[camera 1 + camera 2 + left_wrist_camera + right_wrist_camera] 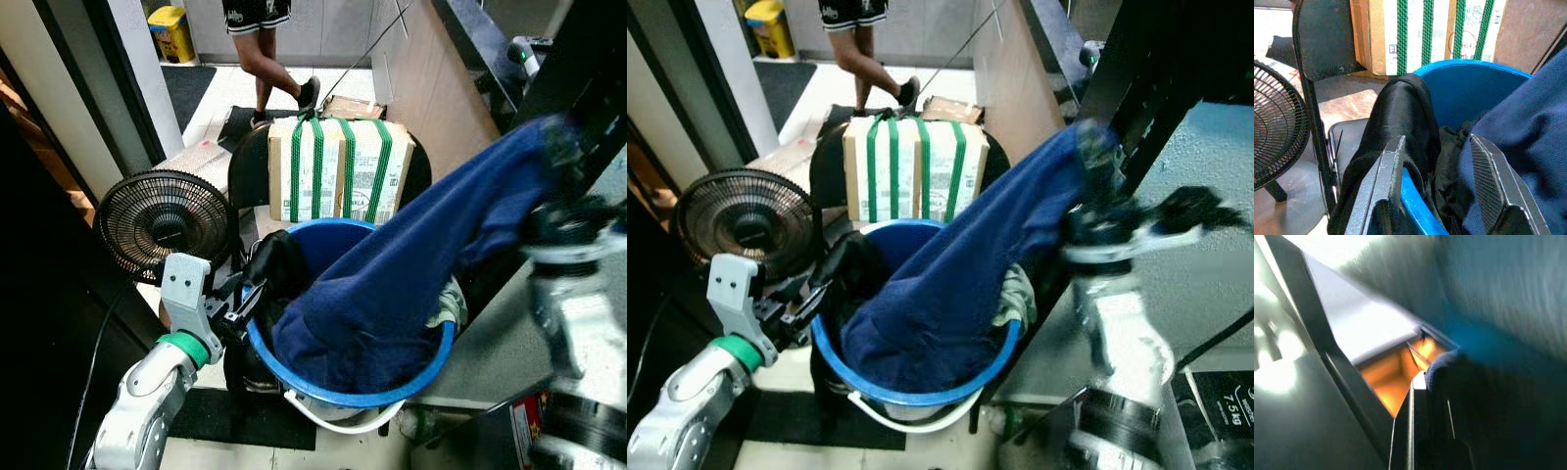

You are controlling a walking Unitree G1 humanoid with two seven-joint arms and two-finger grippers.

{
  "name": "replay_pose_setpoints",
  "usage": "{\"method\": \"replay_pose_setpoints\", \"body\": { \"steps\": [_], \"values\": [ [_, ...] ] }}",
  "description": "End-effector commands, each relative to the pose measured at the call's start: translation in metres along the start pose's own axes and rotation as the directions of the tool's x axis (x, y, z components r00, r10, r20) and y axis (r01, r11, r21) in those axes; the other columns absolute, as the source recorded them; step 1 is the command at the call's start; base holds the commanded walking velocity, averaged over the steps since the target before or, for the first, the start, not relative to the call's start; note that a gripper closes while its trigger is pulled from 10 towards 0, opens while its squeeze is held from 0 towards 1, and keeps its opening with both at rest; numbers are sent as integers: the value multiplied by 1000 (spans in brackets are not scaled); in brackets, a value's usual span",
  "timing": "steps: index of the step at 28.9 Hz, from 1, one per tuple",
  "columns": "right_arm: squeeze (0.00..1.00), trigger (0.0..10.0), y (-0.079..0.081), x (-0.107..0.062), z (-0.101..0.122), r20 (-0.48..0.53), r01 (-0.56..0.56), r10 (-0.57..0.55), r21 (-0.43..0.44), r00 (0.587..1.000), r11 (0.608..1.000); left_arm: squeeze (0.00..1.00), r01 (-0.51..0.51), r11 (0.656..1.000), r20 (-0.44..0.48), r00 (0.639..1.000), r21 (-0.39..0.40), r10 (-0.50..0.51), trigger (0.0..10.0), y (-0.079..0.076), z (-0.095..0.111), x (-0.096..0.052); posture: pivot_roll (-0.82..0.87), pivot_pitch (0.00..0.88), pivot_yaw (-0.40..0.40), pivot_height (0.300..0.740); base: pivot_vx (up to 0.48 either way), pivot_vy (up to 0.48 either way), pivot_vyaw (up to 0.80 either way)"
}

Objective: Clothes washing

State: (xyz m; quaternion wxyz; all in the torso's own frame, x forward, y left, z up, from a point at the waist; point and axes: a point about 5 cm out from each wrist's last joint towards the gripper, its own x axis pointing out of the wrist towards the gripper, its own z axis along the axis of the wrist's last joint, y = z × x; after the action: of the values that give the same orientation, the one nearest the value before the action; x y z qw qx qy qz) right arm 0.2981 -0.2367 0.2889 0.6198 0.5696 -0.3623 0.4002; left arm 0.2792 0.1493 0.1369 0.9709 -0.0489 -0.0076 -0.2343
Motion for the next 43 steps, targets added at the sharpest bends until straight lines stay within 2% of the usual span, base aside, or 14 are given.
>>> {"method": "replay_pose_setpoints", "body": {
  "steps": [1,11,16,19,23,25,27,28,30,32,39,40,42,43],
  "values": [
    [0,0,6,6,18,91,-46,45,10,995,999,0,9,1000,-21,1000,-3,-9,10000,0,-5,-1,35,70,79,740,0,0,0],
    [0,0,23,36,42,131,-170,173,-35,976,985,0,12,1000,-22,1000,3,-12,10000,0,-5,-1,40,66,76,740,0,0,0],
    [0,0,24,41,29,-69,-152,143,-155,987,976,0,14,1000,-26,1000,12,-13,10000,0,-6,-1,42,65,74,740,0,0,0],
    [0,0,5,27,-7,-359,-73,-91,-417,929,906,0,16,1000,-31,999,22,-16,10000,0,-7,-2,43,64,74,740,0,0,0],
    [0,0,-9,13,-24,-413,-34,-233,-544,880,838,0,19,1000,-33,999,25,-18,10000,0,-7,-2,41,65,76,740,0,0,0],
    [0,0,-19,1,-33,-416,-7,-326,-626,849,779,0,20,999,-35,999,25,-19,10000,-1,-8,-2,41,65,76,740,0,0,0],
    [0,0,-35,-18,-38,-317,31,-472,-804,823,593,0,24,999,-36,999,29,-23,10000,-1,-8,-2,41,66,77,740,0,0,0],
    [0,0,-35,-18,-38,-317,31,-472,-804,823,593,0,24,999,-36,999,29,-23,10000,-1,-8,-2,41,66,77,740,0,0,0],
    [0,0,-36,-22,-35,-195,43,-494,-902,847,430,0,25,999,-36,999,30,-24,10000,-1,-8,-2,41,66,77,740,0,0,0],
    [0,0,-36,-22,-35,-195,43,-494,-902,847,430,0,25,999,-36,999,30,-24,10000,-1,-8,-2,41,66,77,740,0,0,0],
    [0,0,-22,-26,-31,68,162,-447,-971,892,175,0,30,999,-30,999,40,-29,10000,-3,-7,-1,35,65,74,740,0,0,0],
    [0,0,-18,-22,-28,129,180,-425,-980,896,81,0,31,998,-27,999,46,-29,10000,-3,-6,-1,35,63,75,740,0,0,0],
    [0,0,-18,-22,-28,129,180,-425,-980,896,81,0,31,998,-27,999,46,-29,10000,-3,-6,-1,35,63,75,740,0,0,0],
    [0,0,-16,-18,-28,171,190,-397,-982,902,9,0,31,998,-26,999,50,-29,10000,-2,-6,0,35,63,75,740,0,0,0]
  ]
}}
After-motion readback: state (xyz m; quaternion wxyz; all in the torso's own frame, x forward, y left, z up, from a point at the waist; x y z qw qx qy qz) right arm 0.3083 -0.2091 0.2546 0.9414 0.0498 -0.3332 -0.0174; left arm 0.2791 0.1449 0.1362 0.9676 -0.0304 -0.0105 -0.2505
